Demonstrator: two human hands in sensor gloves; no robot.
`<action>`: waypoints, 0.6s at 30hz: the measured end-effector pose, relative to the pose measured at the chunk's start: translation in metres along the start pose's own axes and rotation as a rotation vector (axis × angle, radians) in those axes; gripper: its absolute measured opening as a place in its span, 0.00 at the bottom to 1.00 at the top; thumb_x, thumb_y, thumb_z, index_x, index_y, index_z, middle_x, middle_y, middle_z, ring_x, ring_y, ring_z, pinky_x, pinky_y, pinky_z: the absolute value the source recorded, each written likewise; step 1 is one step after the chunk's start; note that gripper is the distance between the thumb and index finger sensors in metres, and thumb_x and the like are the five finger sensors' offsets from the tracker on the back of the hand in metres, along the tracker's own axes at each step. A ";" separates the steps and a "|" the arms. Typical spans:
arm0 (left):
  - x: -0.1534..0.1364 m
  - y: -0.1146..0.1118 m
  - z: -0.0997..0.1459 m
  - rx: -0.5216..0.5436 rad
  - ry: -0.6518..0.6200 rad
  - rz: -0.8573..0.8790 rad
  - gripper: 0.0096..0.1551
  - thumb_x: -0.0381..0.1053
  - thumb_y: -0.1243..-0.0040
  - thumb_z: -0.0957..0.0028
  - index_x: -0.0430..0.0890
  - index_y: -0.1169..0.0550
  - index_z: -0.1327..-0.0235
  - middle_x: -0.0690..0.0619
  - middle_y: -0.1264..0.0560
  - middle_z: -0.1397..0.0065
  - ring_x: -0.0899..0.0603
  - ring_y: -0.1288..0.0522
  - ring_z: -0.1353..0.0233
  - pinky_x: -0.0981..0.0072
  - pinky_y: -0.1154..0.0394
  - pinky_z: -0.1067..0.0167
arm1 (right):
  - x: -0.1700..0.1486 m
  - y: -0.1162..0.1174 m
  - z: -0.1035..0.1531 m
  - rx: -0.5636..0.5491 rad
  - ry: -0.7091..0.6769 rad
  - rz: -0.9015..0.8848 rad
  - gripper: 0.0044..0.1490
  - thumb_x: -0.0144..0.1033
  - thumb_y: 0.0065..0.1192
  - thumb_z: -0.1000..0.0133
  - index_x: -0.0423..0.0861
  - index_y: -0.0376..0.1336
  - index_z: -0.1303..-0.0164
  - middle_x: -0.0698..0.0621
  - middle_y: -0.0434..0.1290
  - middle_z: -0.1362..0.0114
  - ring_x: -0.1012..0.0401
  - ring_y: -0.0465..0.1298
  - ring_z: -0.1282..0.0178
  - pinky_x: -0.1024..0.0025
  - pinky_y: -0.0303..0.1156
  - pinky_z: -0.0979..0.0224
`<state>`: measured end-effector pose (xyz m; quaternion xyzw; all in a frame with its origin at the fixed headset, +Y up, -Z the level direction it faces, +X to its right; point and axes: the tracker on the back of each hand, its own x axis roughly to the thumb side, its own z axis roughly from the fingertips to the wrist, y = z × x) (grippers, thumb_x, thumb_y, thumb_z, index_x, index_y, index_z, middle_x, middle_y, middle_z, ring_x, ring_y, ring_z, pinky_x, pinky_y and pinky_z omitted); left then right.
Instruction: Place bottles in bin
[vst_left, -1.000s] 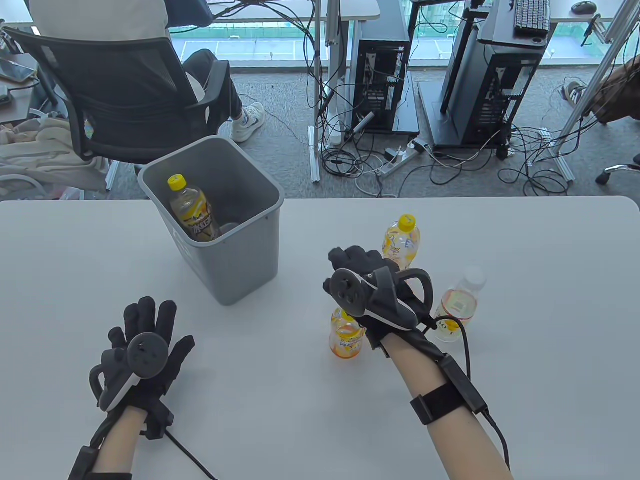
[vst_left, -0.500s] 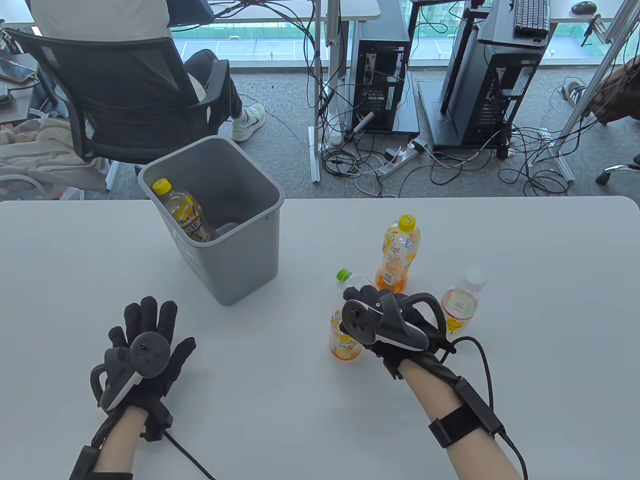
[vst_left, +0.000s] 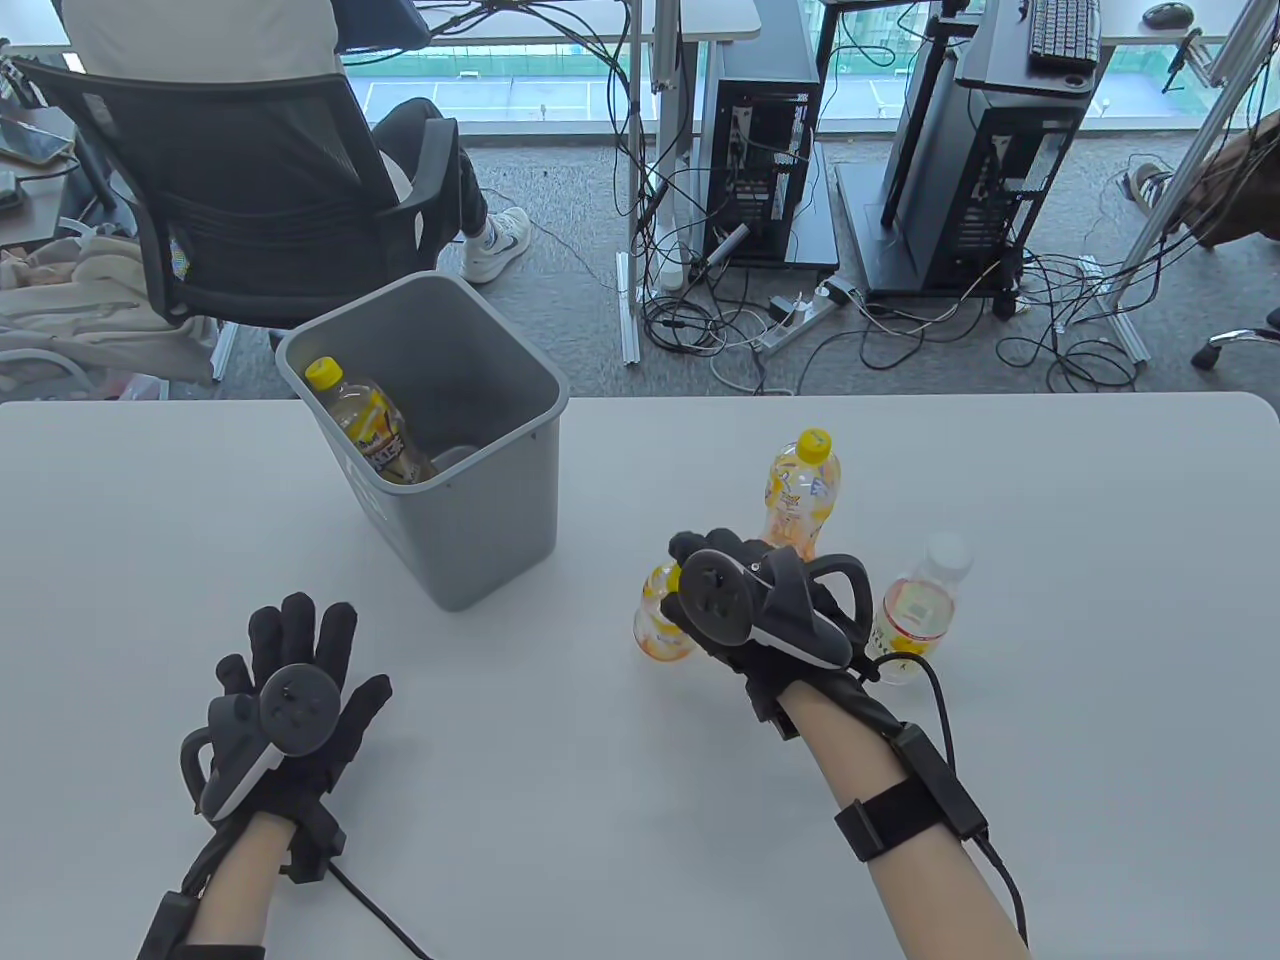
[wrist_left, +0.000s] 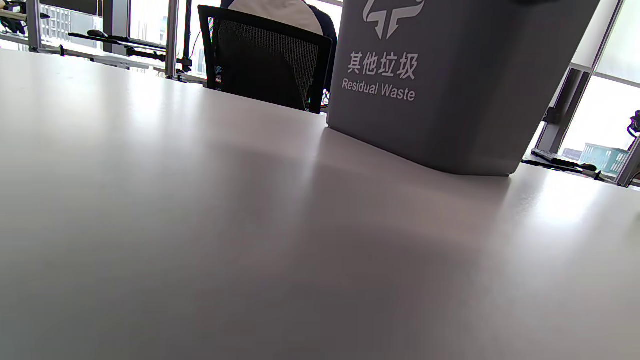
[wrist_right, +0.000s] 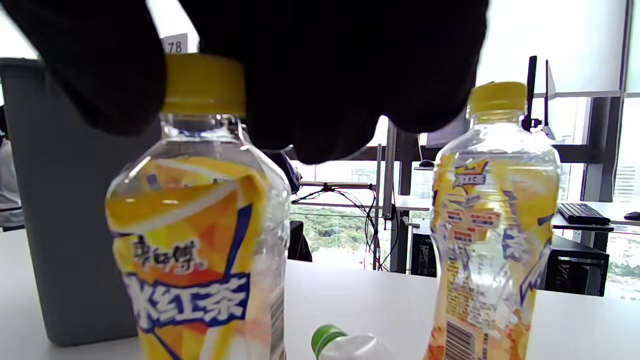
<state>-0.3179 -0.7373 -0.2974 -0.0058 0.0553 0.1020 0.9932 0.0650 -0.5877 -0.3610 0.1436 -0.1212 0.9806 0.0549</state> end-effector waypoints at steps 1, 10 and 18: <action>0.000 0.000 0.000 0.002 -0.001 -0.002 0.49 0.76 0.60 0.47 0.61 0.55 0.14 0.54 0.65 0.08 0.38 0.68 0.09 0.30 0.63 0.19 | 0.000 -0.011 -0.005 -0.052 0.038 -0.039 0.39 0.59 0.70 0.49 0.56 0.65 0.29 0.53 0.77 0.36 0.55 0.80 0.49 0.60 0.78 0.41; -0.003 -0.003 -0.003 -0.014 0.013 0.006 0.49 0.76 0.60 0.47 0.62 0.55 0.14 0.54 0.65 0.08 0.39 0.67 0.09 0.30 0.63 0.19 | 0.017 -0.096 -0.051 -0.445 0.371 -0.191 0.39 0.57 0.70 0.47 0.55 0.63 0.27 0.52 0.77 0.34 0.56 0.81 0.48 0.62 0.79 0.41; -0.007 -0.002 -0.005 -0.016 0.023 0.038 0.49 0.76 0.60 0.47 0.62 0.56 0.14 0.54 0.66 0.08 0.39 0.68 0.09 0.31 0.64 0.19 | 0.066 -0.102 -0.079 -0.467 0.307 -0.463 0.39 0.58 0.65 0.43 0.56 0.57 0.23 0.54 0.72 0.29 0.58 0.79 0.42 0.64 0.78 0.36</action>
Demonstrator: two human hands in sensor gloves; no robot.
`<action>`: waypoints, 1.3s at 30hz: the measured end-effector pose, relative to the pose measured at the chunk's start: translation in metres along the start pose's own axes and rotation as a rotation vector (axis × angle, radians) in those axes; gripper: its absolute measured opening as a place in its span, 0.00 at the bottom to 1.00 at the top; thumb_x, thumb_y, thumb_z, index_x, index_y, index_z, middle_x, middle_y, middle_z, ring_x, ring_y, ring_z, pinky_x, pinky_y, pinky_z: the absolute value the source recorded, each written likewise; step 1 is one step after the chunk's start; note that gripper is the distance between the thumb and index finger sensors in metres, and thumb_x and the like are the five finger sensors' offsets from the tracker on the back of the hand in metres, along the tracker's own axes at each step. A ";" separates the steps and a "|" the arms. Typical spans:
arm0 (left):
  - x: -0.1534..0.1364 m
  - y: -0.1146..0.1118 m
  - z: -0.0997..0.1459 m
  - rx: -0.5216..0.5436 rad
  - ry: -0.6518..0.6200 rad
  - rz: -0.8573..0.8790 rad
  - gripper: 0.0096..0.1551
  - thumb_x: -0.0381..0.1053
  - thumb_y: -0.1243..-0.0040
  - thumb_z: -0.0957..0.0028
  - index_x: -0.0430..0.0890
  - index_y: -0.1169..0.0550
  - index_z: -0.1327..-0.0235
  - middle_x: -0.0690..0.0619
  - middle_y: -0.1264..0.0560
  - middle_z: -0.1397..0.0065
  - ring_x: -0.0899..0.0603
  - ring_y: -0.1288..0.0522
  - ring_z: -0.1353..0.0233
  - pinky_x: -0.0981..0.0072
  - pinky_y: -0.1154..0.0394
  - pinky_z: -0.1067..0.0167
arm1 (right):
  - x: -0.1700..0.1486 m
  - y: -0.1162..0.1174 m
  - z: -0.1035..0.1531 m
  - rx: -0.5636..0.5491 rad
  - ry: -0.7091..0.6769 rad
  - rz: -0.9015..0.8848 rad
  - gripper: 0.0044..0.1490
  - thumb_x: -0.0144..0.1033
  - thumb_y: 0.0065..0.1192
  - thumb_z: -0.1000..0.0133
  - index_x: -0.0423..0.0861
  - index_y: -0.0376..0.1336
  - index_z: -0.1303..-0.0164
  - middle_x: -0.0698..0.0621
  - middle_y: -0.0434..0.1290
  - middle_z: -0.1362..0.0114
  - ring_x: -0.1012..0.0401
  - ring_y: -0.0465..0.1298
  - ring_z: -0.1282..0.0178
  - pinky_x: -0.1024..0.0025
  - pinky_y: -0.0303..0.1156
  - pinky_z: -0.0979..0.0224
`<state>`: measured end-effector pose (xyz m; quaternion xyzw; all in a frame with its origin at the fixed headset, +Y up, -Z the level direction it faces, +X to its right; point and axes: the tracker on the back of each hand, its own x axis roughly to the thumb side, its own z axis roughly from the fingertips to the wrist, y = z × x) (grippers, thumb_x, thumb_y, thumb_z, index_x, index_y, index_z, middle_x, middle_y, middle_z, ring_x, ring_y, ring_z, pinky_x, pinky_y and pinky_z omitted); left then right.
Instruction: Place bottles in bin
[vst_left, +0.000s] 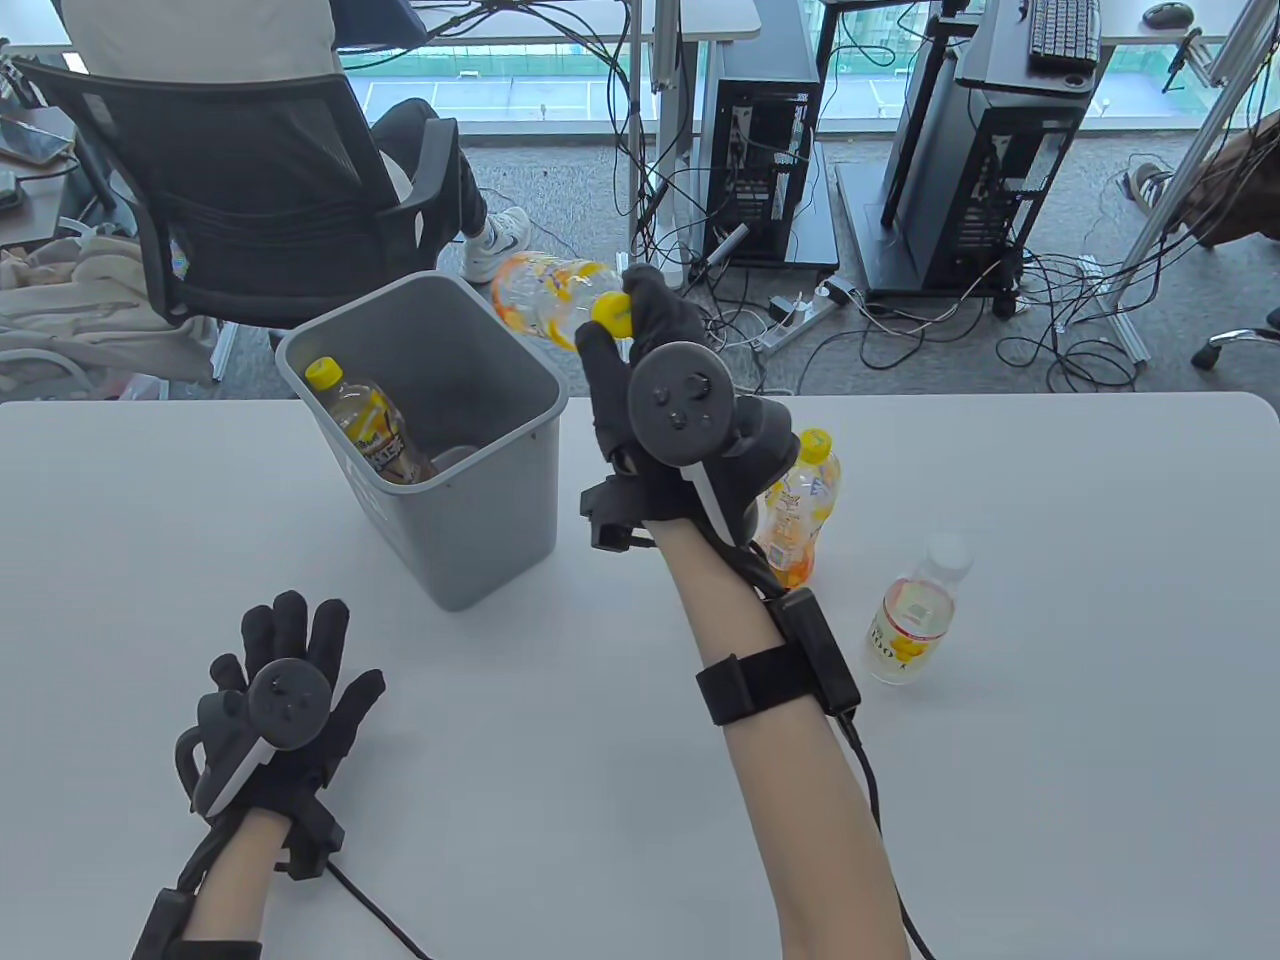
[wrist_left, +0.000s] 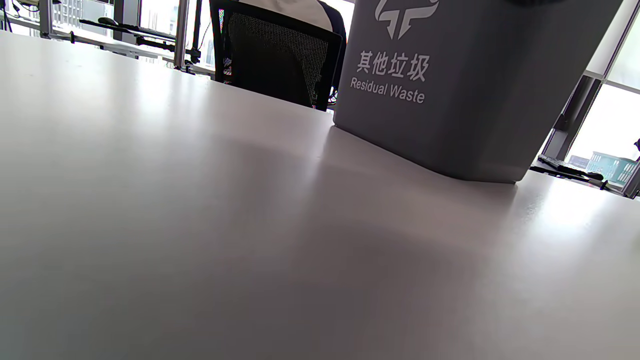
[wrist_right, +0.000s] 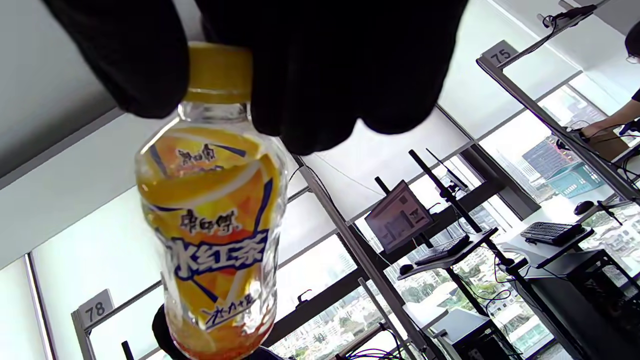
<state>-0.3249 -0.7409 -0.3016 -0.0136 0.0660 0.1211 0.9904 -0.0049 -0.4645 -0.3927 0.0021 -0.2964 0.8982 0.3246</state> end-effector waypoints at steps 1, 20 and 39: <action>0.000 0.000 0.000 -0.002 0.000 -0.002 0.49 0.76 0.60 0.47 0.62 0.56 0.14 0.54 0.65 0.08 0.39 0.68 0.09 0.31 0.64 0.19 | 0.003 0.007 0.002 0.018 -0.008 -0.014 0.39 0.58 0.65 0.43 0.57 0.57 0.23 0.54 0.72 0.29 0.58 0.79 0.42 0.64 0.78 0.36; 0.002 -0.002 0.000 -0.001 -0.019 -0.021 0.49 0.76 0.60 0.47 0.62 0.56 0.14 0.54 0.65 0.08 0.39 0.68 0.09 0.30 0.63 0.19 | 0.023 0.101 0.038 0.211 -0.094 0.078 0.42 0.60 0.65 0.44 0.54 0.58 0.22 0.53 0.72 0.28 0.56 0.79 0.42 0.61 0.77 0.36; 0.001 -0.002 0.001 0.002 -0.006 -0.013 0.49 0.76 0.59 0.47 0.62 0.55 0.14 0.54 0.65 0.08 0.38 0.67 0.09 0.30 0.63 0.18 | -0.129 0.032 0.075 0.182 -0.060 0.265 0.40 0.58 0.64 0.44 0.54 0.60 0.23 0.51 0.71 0.26 0.52 0.77 0.37 0.57 0.75 0.33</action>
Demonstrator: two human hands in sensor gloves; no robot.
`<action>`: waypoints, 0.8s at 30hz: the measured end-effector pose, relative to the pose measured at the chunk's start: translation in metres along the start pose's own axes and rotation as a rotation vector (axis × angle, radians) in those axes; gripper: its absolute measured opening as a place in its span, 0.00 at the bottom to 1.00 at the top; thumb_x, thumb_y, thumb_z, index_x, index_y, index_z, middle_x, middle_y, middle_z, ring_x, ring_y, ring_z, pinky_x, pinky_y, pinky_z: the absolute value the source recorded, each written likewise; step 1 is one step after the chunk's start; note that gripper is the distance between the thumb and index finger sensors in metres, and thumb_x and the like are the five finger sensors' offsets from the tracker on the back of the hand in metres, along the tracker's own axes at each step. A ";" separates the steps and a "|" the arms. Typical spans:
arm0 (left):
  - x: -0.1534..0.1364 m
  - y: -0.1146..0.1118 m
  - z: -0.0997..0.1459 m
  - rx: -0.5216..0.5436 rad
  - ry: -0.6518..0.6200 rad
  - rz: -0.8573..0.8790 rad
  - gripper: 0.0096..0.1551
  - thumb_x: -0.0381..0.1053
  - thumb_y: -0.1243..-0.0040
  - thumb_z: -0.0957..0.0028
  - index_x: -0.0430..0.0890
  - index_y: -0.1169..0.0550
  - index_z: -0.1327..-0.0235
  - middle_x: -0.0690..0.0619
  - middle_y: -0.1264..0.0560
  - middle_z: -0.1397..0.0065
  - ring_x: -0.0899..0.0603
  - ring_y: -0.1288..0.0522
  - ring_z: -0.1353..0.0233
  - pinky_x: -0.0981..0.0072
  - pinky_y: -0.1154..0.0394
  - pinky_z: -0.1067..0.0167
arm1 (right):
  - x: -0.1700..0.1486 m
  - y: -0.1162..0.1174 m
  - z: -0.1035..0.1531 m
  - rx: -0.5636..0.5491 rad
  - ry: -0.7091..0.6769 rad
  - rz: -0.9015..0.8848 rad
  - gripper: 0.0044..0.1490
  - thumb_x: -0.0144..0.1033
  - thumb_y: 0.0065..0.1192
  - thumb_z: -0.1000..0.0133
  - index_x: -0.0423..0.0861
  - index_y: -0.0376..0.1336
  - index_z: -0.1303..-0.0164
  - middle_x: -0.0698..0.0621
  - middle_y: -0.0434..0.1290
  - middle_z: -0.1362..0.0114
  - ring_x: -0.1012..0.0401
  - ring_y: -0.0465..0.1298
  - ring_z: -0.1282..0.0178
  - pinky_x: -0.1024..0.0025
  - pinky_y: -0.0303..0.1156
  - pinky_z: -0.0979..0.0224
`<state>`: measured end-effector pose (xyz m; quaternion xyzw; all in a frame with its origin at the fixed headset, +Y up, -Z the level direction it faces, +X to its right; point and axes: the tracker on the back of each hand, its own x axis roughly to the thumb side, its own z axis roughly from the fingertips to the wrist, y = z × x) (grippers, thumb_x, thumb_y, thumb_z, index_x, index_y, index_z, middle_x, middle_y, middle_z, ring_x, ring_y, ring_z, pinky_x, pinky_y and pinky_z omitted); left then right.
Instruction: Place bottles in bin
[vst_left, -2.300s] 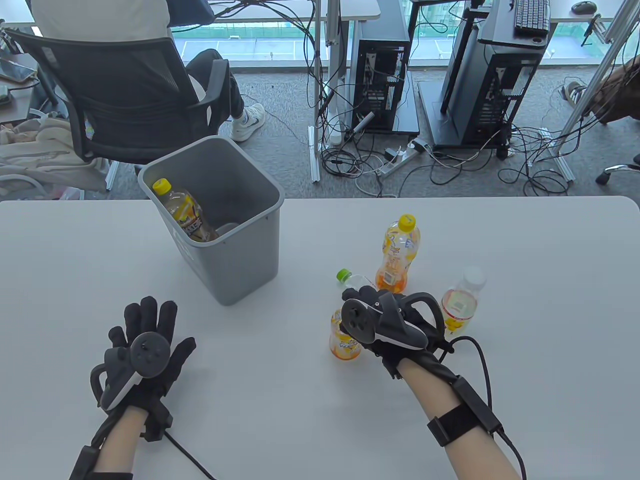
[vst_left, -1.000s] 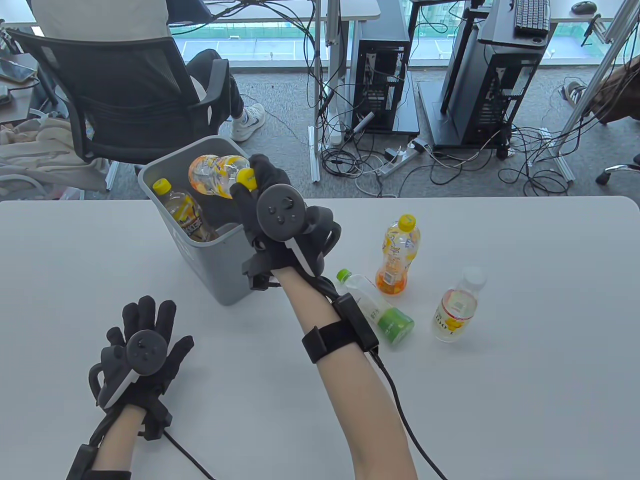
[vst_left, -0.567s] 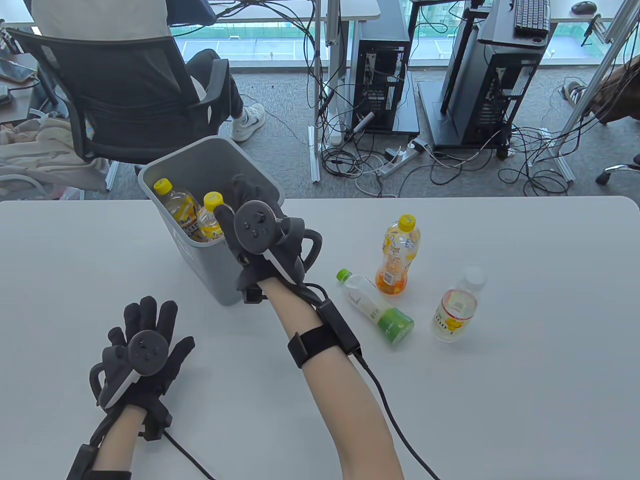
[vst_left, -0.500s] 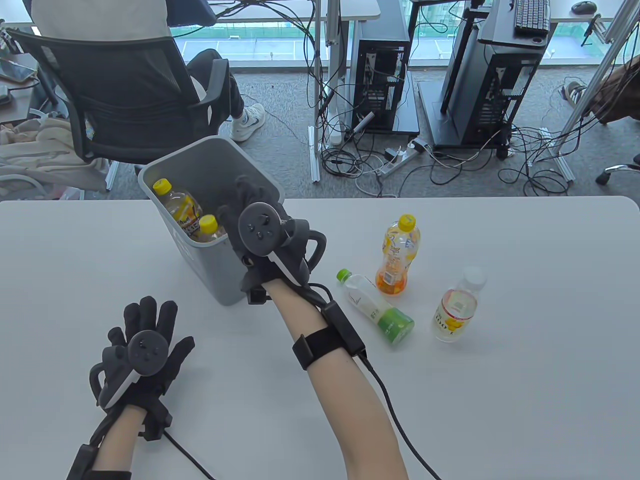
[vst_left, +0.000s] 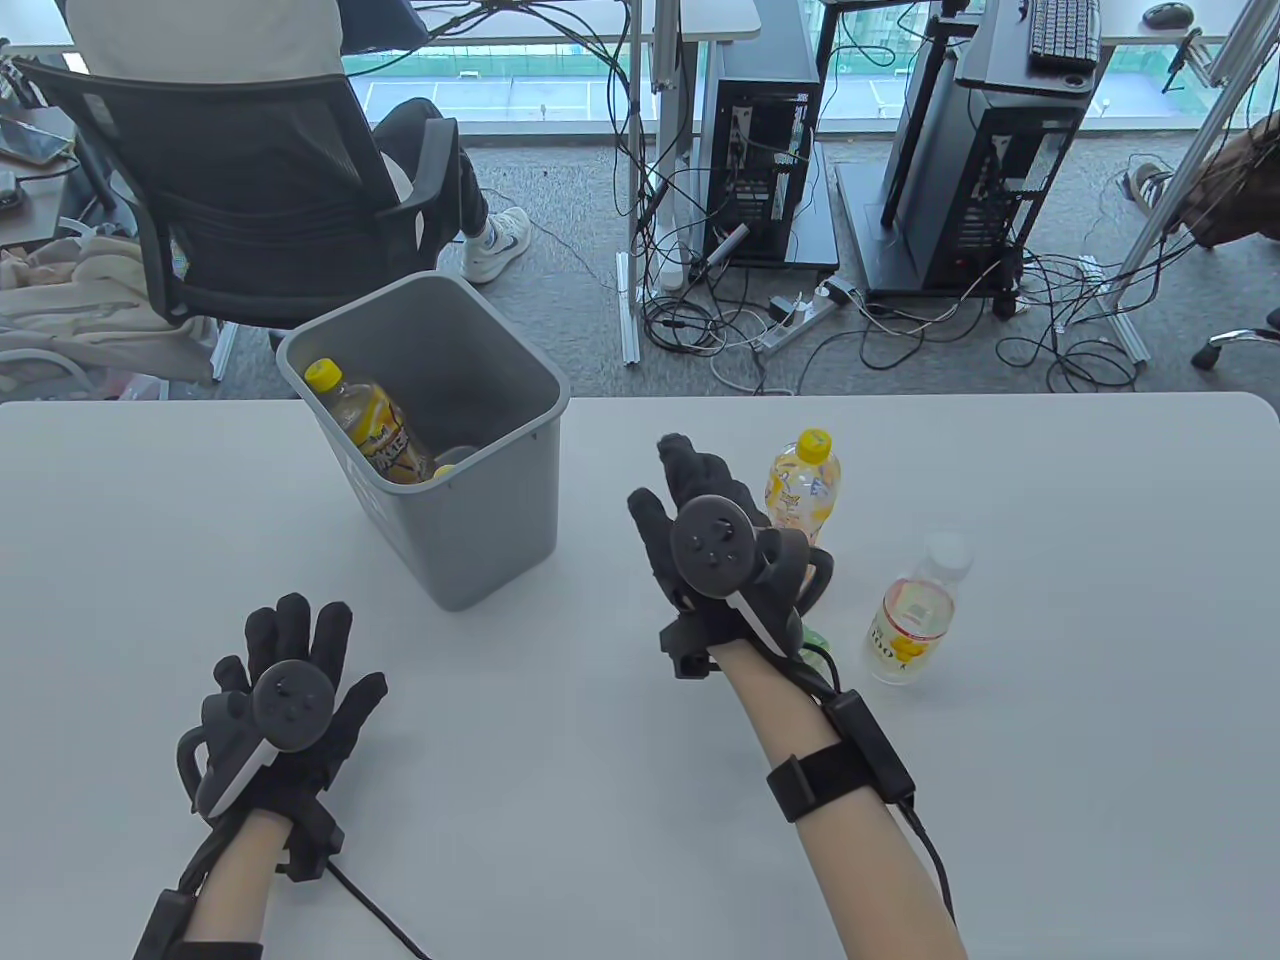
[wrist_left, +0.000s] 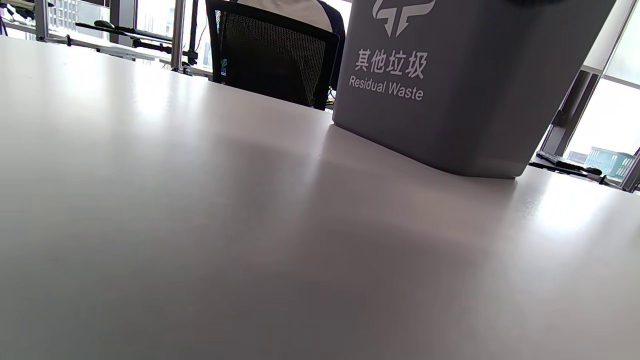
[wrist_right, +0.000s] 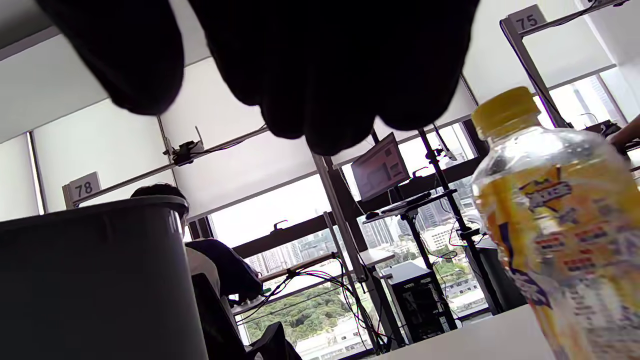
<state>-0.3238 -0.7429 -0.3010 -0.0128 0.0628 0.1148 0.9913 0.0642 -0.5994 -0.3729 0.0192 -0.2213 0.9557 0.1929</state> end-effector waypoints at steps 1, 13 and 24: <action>0.000 0.000 0.000 -0.002 0.002 -0.001 0.49 0.76 0.59 0.47 0.62 0.55 0.14 0.54 0.65 0.08 0.38 0.67 0.09 0.30 0.63 0.19 | -0.012 0.004 0.007 0.011 0.005 0.037 0.40 0.58 0.64 0.44 0.54 0.59 0.22 0.50 0.70 0.24 0.50 0.74 0.34 0.55 0.73 0.31; 0.002 -0.002 -0.001 -0.016 -0.006 -0.028 0.49 0.76 0.60 0.47 0.61 0.55 0.14 0.53 0.65 0.08 0.38 0.66 0.09 0.31 0.62 0.18 | -0.101 0.060 0.078 0.207 0.100 0.249 0.45 0.57 0.64 0.43 0.51 0.55 0.18 0.45 0.63 0.17 0.45 0.67 0.24 0.50 0.68 0.25; 0.002 -0.002 -0.001 -0.017 -0.007 -0.029 0.49 0.76 0.61 0.47 0.61 0.55 0.14 0.53 0.65 0.08 0.38 0.67 0.09 0.31 0.62 0.18 | -0.108 0.095 0.086 0.457 0.136 0.401 0.59 0.60 0.65 0.44 0.48 0.41 0.12 0.41 0.50 0.12 0.40 0.57 0.18 0.43 0.61 0.21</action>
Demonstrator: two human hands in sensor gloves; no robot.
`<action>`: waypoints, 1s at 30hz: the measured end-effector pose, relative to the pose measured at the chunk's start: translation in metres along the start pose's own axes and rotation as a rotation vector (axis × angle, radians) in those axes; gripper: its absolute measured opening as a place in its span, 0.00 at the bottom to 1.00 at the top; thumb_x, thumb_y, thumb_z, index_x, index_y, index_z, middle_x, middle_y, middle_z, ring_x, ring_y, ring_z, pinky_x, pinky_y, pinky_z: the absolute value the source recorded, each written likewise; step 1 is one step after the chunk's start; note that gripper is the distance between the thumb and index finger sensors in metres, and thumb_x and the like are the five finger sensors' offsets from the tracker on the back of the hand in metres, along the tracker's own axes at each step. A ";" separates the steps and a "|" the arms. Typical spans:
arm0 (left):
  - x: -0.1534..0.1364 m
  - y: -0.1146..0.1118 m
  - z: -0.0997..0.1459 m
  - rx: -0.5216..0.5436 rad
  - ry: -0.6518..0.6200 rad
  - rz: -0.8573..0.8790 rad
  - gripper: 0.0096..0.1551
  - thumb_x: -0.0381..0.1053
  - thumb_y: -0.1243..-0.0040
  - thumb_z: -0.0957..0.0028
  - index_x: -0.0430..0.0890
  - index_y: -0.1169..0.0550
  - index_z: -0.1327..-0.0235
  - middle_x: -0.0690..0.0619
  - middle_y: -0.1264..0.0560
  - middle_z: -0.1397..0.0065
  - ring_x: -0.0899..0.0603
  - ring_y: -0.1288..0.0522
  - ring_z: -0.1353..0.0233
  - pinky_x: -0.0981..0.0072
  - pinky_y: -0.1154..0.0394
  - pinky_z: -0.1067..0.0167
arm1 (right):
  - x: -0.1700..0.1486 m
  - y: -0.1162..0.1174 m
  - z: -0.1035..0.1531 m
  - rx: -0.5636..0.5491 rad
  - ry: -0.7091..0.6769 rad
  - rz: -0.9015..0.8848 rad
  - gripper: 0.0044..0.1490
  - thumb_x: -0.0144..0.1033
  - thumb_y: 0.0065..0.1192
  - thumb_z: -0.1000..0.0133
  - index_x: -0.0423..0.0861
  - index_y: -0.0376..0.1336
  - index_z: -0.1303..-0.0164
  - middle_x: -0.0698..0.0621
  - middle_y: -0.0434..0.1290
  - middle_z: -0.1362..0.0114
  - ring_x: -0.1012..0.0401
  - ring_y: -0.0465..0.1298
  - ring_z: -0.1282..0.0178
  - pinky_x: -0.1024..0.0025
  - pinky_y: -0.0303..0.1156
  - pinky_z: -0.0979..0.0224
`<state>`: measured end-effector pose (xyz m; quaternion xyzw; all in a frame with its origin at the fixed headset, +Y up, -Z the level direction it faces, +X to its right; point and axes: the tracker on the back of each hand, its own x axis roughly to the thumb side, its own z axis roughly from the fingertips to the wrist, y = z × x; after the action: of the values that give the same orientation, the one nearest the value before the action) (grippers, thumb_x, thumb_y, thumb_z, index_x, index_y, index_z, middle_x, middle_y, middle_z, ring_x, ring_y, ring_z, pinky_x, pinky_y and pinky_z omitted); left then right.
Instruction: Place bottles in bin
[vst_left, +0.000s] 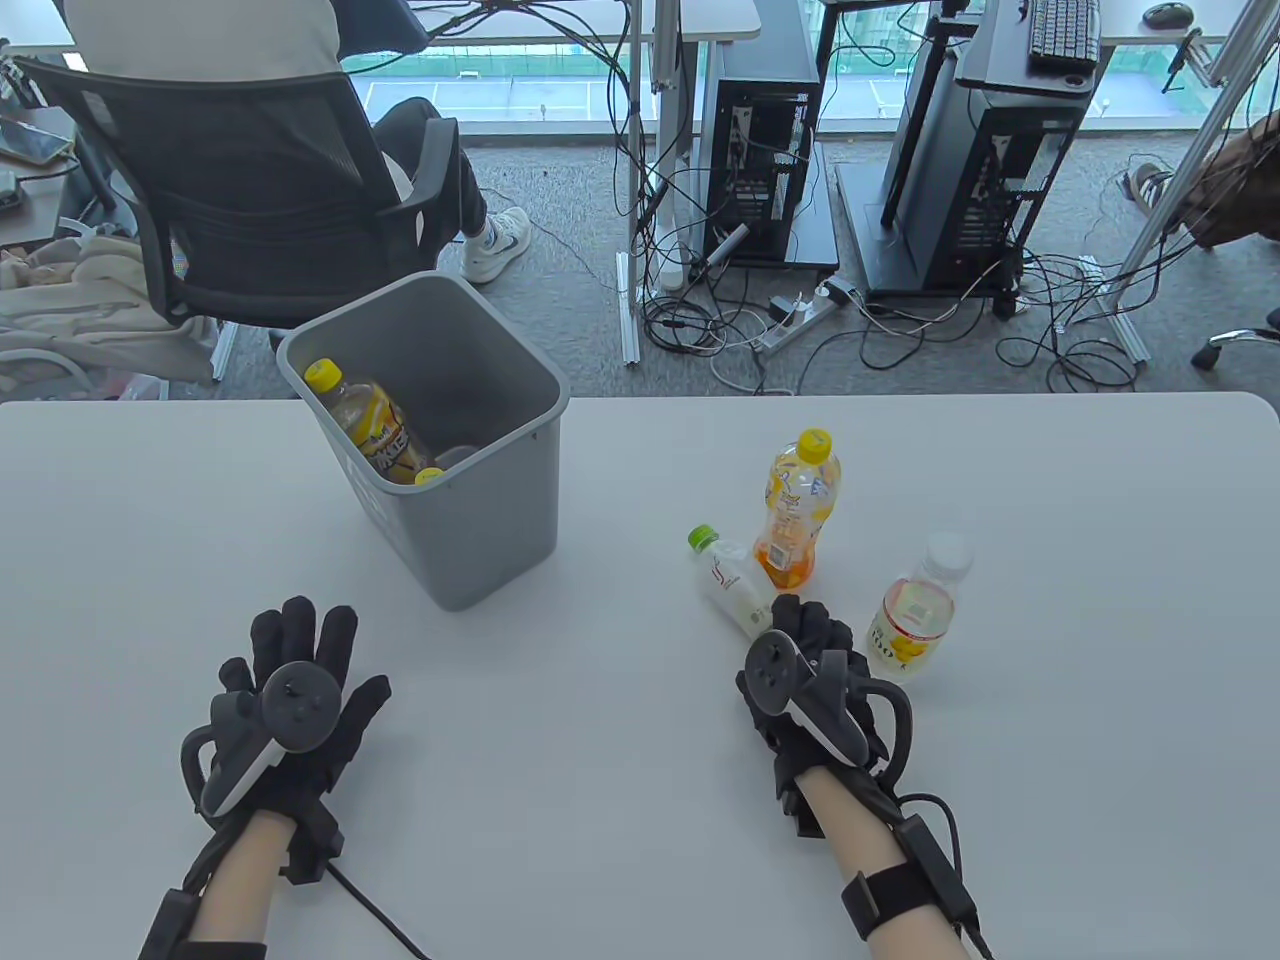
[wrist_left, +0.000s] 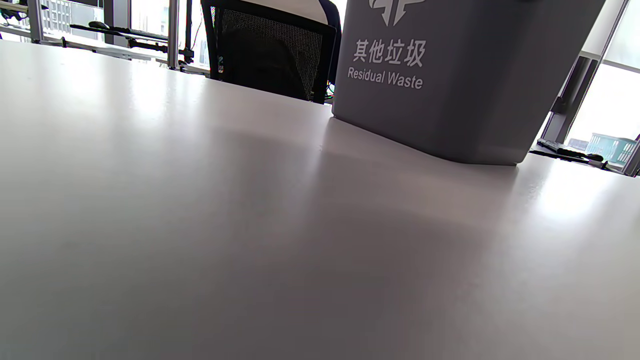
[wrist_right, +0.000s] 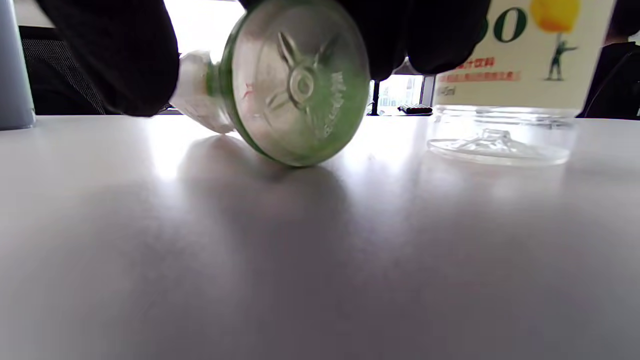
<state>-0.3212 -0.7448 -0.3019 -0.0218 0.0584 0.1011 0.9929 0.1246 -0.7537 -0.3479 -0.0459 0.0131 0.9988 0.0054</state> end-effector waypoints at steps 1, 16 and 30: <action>0.000 0.000 0.000 0.001 0.000 0.001 0.49 0.76 0.61 0.47 0.61 0.55 0.14 0.53 0.65 0.08 0.38 0.67 0.09 0.31 0.62 0.18 | 0.001 0.002 0.000 -0.010 0.004 0.013 0.59 0.59 0.65 0.44 0.47 0.41 0.12 0.41 0.51 0.12 0.40 0.59 0.19 0.44 0.62 0.21; -0.002 0.000 0.000 0.004 0.005 0.019 0.49 0.76 0.60 0.47 0.61 0.54 0.14 0.53 0.65 0.08 0.38 0.67 0.09 0.31 0.62 0.18 | 0.019 -0.028 0.002 -0.187 -0.034 -0.157 0.56 0.55 0.68 0.45 0.46 0.46 0.14 0.39 0.58 0.16 0.40 0.67 0.27 0.54 0.71 0.27; -0.004 0.000 -0.001 0.006 0.009 0.025 0.49 0.76 0.60 0.47 0.61 0.54 0.14 0.53 0.64 0.08 0.38 0.67 0.09 0.31 0.62 0.18 | 0.102 -0.190 -0.006 -0.462 -0.165 -0.290 0.56 0.57 0.67 0.44 0.48 0.44 0.13 0.42 0.56 0.14 0.42 0.66 0.24 0.56 0.70 0.24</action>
<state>-0.3250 -0.7451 -0.3023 -0.0187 0.0633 0.1132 0.9914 0.0261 -0.5630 -0.3683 0.0343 -0.2221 0.9645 0.1388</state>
